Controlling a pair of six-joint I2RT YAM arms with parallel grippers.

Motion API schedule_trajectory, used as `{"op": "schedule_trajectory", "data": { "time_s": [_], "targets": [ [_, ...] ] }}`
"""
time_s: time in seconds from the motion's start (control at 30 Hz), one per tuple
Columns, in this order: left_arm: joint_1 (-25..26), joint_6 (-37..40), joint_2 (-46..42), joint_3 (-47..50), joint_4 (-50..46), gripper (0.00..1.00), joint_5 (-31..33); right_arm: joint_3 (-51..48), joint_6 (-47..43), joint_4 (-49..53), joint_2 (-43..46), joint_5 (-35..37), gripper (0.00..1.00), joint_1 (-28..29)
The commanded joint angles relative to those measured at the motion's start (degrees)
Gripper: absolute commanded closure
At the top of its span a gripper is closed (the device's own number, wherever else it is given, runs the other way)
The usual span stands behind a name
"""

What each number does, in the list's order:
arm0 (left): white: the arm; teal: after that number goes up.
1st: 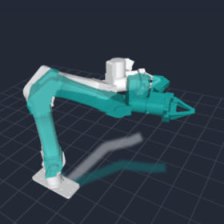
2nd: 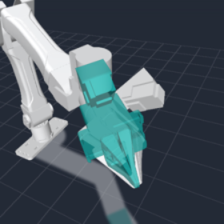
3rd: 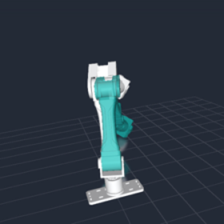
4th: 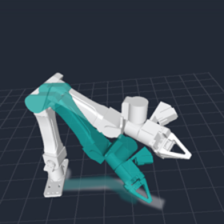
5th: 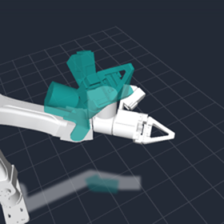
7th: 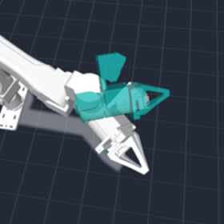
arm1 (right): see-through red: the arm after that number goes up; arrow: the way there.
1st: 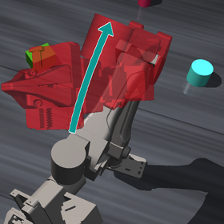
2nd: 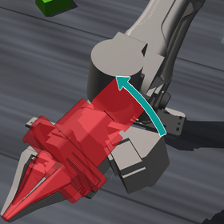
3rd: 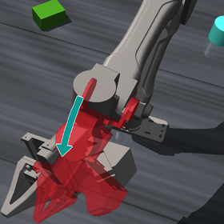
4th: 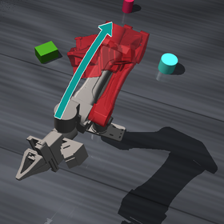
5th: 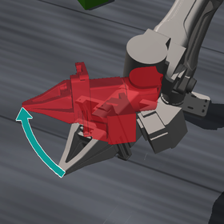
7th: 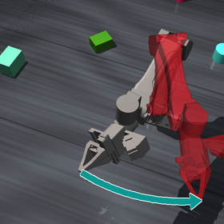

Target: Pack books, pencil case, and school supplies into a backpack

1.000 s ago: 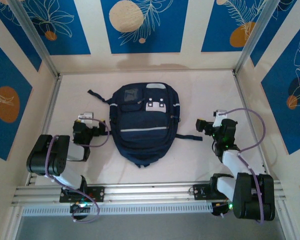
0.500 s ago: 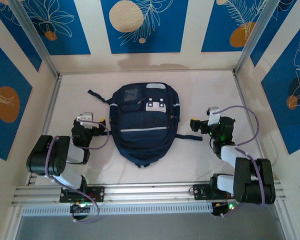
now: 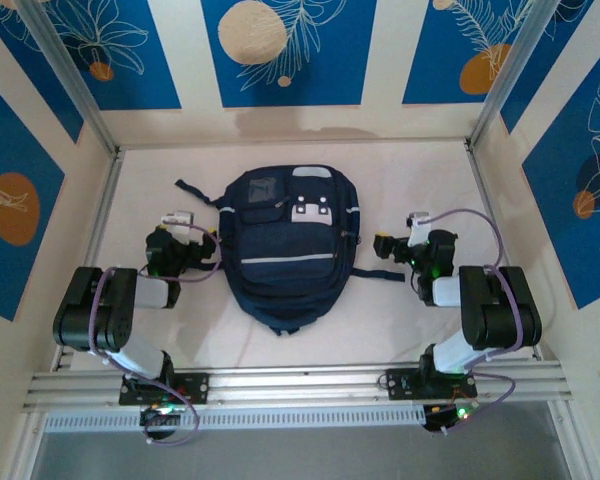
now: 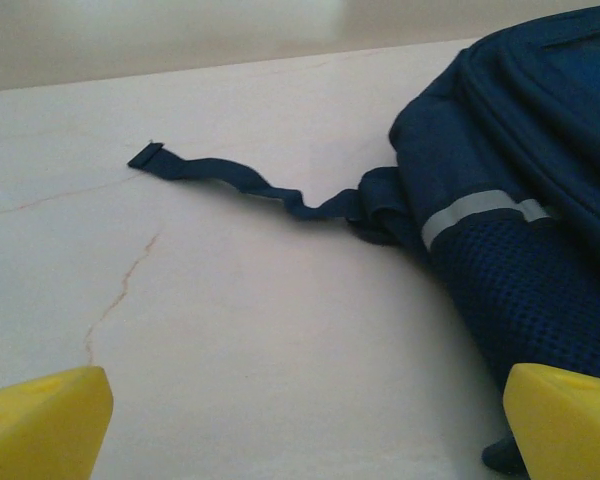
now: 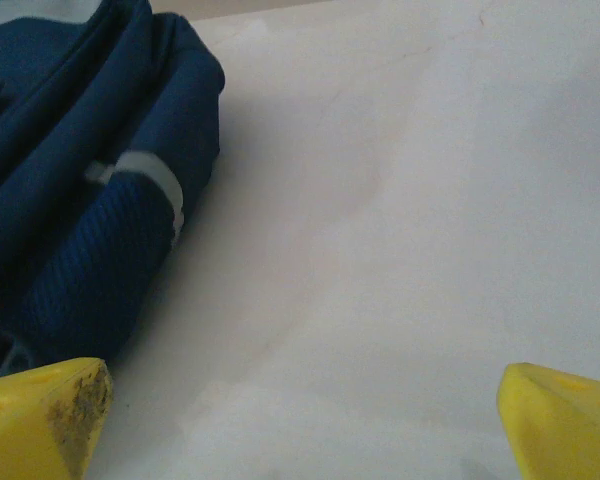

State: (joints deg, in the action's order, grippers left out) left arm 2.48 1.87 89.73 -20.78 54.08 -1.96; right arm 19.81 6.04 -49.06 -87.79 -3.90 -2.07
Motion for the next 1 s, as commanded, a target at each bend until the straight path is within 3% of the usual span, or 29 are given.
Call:
{"op": "schedule_trajectory", "data": {
  "time_s": [0.0, 0.1, 0.2, 0.27, 0.33, 0.4, 0.43, 0.5, 0.53, 0.97],
  "targets": [
    [-0.47, -0.77, -0.54, -0.72, -1.22, 0.0, 2.62, 2.72, 1.78, -0.11, 0.22, 6.59, 0.01, 0.2],
    [-0.45, -1.07, -0.61, -0.67, -1.01, 0.0, 3.05, 2.72, 1.67, 0.08, 0.41, 9.08, 0.01, 0.87],
    [-0.32, -0.95, -0.68, -0.41, -0.65, 0.0, 3.27, 0.08, 3.2, -4.48, 0.88, 22.94, 0.01, 3.81],
    [0.06, -0.26, -0.62, -0.47, -0.93, 0.0, 2.62, 0.0, 1.15, -5.02, 0.35, 18.34, 0.01, 3.67],
    [0.06, 1.84, -0.78, -0.77, -1.47, 0.0, -3.29, 3.78, -2.33, 2.45, 0.56, 5.53, 0.01, 2.75],
    [0.02, 2.87, -0.74, 0.04, -0.1, 0.0, -5.58, 1.84, -1.18, -2.71, -0.08, 0.23, 0.01, 0.43],
    [0.0, 2.72, -0.72, 0.03, 0.01, 0.0, -5.45, 2.74, -1.55, 0.23, 0.41, -0.11, 0.01, 0.4],
    [-0.02, -0.23, -0.65, -1.29, -2.46, 0.0, 2.47, 3.02, -0.44, 0.11, 0.15, 3.45, 0.01, 0.78],
    [0.06, -0.52, -0.63, -0.83, -1.45, 0.0, 3.13, 3.02, -0.25, 0.57, 0.43, 4.41, 0.01, 0.83],
    [0.07, -0.45, -0.7, -0.49, -0.82, 0.0, 3.27, 3.51, -0.24, 1.53, 0.43, 4.7, 0.01, 0.92]
  ]
}}
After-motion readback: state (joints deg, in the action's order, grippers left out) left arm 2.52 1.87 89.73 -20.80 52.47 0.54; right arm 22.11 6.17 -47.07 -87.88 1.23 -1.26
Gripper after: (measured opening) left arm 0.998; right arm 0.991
